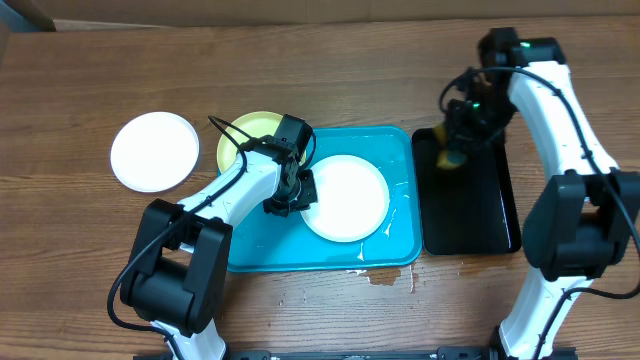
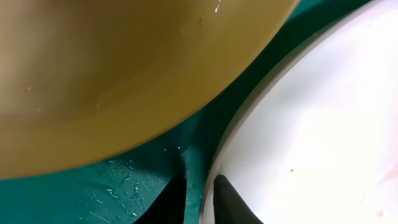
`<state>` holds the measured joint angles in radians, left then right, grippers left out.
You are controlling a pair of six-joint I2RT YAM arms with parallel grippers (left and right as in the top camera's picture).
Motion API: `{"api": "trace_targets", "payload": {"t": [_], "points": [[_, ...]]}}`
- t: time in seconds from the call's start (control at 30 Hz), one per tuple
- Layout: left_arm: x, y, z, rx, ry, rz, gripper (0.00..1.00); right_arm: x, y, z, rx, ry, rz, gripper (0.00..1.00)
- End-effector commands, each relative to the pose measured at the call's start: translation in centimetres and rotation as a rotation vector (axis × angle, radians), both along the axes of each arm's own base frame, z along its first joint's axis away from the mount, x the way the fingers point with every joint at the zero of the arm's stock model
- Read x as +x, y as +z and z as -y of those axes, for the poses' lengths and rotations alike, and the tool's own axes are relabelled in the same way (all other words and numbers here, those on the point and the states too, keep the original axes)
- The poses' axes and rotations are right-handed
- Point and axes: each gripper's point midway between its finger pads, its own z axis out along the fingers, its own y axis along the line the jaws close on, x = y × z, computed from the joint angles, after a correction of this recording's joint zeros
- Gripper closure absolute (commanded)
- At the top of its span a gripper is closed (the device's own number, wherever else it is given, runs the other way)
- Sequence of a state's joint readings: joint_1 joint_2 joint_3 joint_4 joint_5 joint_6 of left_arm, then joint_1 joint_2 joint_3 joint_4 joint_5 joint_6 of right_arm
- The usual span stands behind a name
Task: Clean dirty plates on tray and stack at the side
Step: 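Return the sponge to the black tray and raise the right arm, then lift the white plate with the left gripper and swing it up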
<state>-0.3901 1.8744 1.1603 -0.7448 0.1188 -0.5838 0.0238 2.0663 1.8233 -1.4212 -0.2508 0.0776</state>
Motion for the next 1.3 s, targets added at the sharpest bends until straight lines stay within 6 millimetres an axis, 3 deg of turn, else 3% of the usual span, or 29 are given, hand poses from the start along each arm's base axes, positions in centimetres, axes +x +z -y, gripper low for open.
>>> {"api": "trace_targets", "payload": {"t": [0.0, 0.1, 0.23, 0.3, 0.5, 0.6, 0.73, 0.83, 0.9, 0.97, 1.07, 1.13, 1.27], "points": [[-0.1, -0.5, -0.4, 0.022, -0.019, -0.010, 0.80, -0.9, -1.3, 2.9, -0.107, -0.056, -0.019, 0.96], [-0.2, -0.5, -0.5, 0.023, -0.019, -0.013, 0.78, -1.7, -3.7, 4.3, -0.187, -0.052, -0.037, 0.96], [-0.2, -0.5, -0.5, 0.023, -0.019, -0.013, 0.76, -1.4, -5.8, 4.6, -0.209, -0.082, -0.017, 0.93], [-0.2, -0.5, -0.5, 0.023, -0.019, -0.014, 0.75, -1.4, -6.0, 4.6, -0.209, -0.082, -0.012, 0.80], [-0.4, -0.5, -0.1, 0.002, -0.021, -0.026, 0.61, -0.7, -5.9, 4.7, -0.207, -0.086, 0.015, 0.37], [-0.4, -0.5, -0.1, 0.003, -0.026, -0.025, 0.56, -0.2, -5.1, 5.1, -0.205, -0.099, 0.025, 0.34], [-0.4, -0.5, -0.1, 0.003, -0.028, -0.023, 0.55, 1.2, -2.6, 6.9, -0.206, -0.174, 0.061, 0.25], [-0.4, -0.5, -0.1, 0.003, -0.028, -0.024, 0.54, 2.5, -0.7, 9.4, -0.208, -0.254, 0.107, 0.17], [-0.4, -0.5, -0.1, 0.003, -0.028, -0.024, 0.55, 3.0, 0.1, 11.5, -0.211, -0.310, 0.129, 0.00], [-0.4, -0.5, -0.1, 0.003, -0.029, -0.024, 0.55, 2.6, 0.1, 13.2, -0.214, -0.349, 0.121, 0.00], [-0.7, -0.5, 0.3, 0.004, -0.042, -0.025, 0.82, 2.5, 0.2, 15.8, -0.219, -0.410, 0.132, 0.00], [-0.8, -0.5, 0.7, 0.003, -0.056, -0.022, 0.93, 2.6, 0.2, 16.7, -0.221, -0.432, 0.144, 0.00], [-1.0, -0.3, 1.3, -0.002, -0.104, -0.016, 0.96, 2.8, 0.3, 17.8, -0.225, -0.456, 0.161, 0.00]]}}
